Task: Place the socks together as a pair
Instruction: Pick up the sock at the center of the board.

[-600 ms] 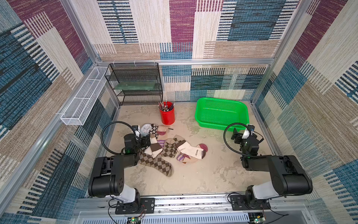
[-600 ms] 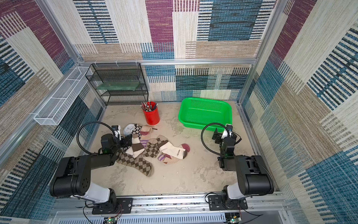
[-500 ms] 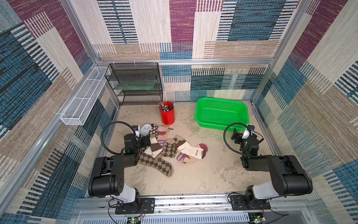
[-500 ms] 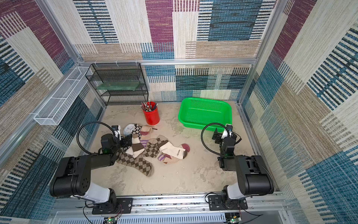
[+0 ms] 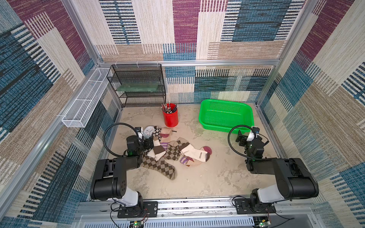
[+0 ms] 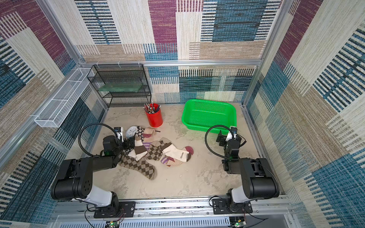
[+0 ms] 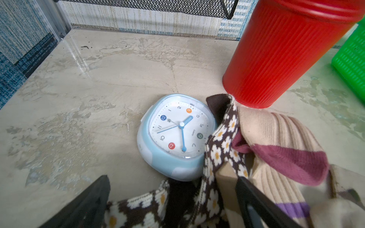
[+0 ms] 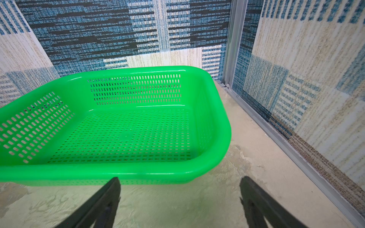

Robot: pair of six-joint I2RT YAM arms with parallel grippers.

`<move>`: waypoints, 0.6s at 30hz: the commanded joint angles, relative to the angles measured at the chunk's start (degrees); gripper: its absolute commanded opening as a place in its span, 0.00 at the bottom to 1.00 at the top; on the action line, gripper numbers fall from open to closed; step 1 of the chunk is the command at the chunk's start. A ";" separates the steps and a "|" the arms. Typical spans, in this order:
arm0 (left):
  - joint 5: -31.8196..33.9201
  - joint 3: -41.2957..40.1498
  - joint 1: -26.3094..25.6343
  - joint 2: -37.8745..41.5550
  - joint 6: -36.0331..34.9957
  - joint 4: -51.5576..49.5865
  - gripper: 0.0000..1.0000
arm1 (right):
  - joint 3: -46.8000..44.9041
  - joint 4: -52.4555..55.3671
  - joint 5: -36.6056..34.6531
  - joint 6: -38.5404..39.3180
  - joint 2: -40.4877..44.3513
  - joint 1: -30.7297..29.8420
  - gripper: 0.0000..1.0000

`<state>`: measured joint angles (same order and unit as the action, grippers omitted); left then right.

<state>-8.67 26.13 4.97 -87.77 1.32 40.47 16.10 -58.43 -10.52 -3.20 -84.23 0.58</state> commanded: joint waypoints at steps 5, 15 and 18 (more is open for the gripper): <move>0.96 5.78 -0.05 14.43 0.71 -18.83 0.99 | 7.04 18.81 -0.32 -3.54 10.36 0.21 0.96; 2.73 14.67 -1.47 43.78 22.71 -60.56 0.93 | 21.79 71.60 26.01 -16.79 23.45 -3.37 0.97; 0.31 20.57 -6.81 44.00 27.20 -75.92 0.99 | 23.07 79.85 30.95 -19.49 21.41 -11.28 1.00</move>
<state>-5.02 43.29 1.48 -43.97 19.88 -12.47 38.11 2.94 10.76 -17.52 -61.56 -5.89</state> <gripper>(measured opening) 0.996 0.999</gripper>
